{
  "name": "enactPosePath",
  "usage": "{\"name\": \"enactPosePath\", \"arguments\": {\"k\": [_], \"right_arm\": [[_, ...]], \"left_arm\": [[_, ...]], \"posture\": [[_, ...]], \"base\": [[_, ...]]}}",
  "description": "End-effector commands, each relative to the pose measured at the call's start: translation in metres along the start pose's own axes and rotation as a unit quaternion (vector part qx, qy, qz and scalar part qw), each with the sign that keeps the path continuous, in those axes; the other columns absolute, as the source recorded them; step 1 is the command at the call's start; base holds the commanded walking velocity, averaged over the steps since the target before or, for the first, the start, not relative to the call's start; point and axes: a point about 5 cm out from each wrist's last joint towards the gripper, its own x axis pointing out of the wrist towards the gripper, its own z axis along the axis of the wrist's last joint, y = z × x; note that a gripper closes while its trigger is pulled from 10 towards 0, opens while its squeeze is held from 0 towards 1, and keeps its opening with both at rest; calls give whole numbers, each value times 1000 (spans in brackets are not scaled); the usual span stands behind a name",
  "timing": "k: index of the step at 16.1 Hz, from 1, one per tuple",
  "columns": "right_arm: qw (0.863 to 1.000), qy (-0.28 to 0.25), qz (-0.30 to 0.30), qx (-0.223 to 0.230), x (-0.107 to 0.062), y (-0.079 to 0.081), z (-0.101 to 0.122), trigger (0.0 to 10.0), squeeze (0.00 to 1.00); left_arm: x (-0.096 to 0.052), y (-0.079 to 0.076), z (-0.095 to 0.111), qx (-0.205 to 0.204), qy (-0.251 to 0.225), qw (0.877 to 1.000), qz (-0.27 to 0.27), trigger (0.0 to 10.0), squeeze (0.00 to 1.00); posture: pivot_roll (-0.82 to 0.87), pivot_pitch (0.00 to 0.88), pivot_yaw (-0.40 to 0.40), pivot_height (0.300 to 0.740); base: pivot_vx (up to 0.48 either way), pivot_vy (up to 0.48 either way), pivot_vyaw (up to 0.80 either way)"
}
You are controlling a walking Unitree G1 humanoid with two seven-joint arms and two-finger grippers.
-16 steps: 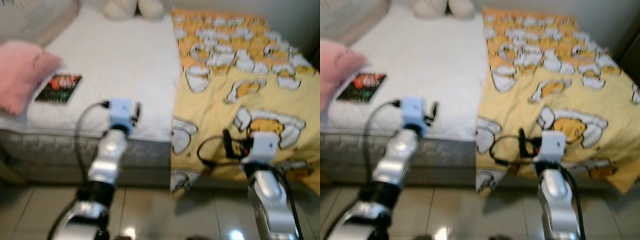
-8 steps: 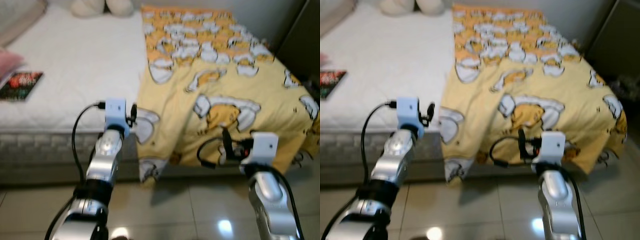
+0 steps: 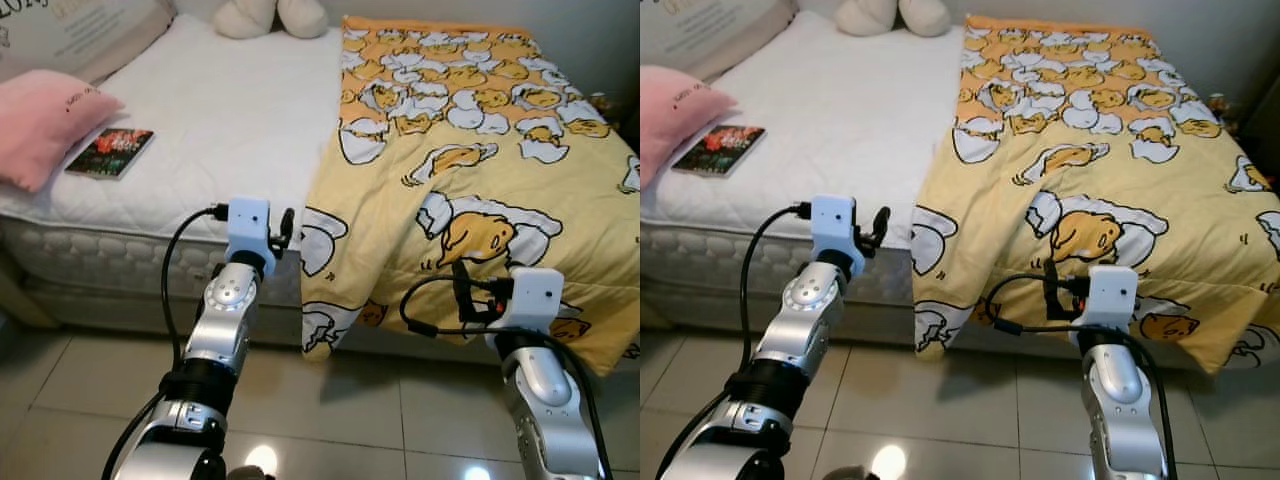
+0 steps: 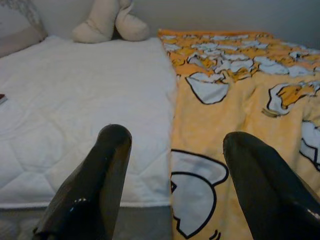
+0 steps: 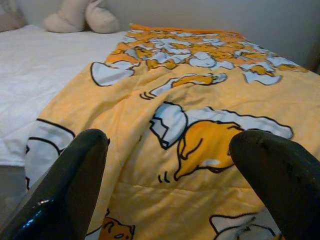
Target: Clean up the room
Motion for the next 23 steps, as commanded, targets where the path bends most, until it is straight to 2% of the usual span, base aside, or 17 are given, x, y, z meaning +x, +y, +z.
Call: {"name": "enactPosePath", "arguments": {"k": [1,12,15,19,21,23], "right_arm": [[1000,-11,-15,1,-1,-5,3,10000,478],[1000,-12,-10,3,-4,-4,3,10000,482],[999,-20,-22,11,-3,-8,6,10000,478],[1000,-19,-21,11,-5,-6,6,10000,478],[1000,-17,-21,11,-7,-4,4,10000,478],[1000,-12,-21,13,-14,-2,3,10000,482]], "left_arm": [[1,-3,2,-1,-6,1000,-8,10000,0],[3,-15,4,-3,-16,999,-31,10000,0],[3,-15,5,-7,-22,999,-31,10000,0],[4,-17,4,-4,-19,999,-39,10000,0],[5,-17,4,0,-16,999,-43,10000,0],[9,-8,2,-6,-4,1000,-17,10000,0]], "posture": [[-46,28,2,736],[-63,0,9,736],[-65,0,8,736],[-65,25,13,736],[-68,35,17,736],[-79,62,18,736]], "base": [[480,0,0],[480,0,0],[480,0,0],[480,0,0],[480,0,0],[471,0,0]]}}
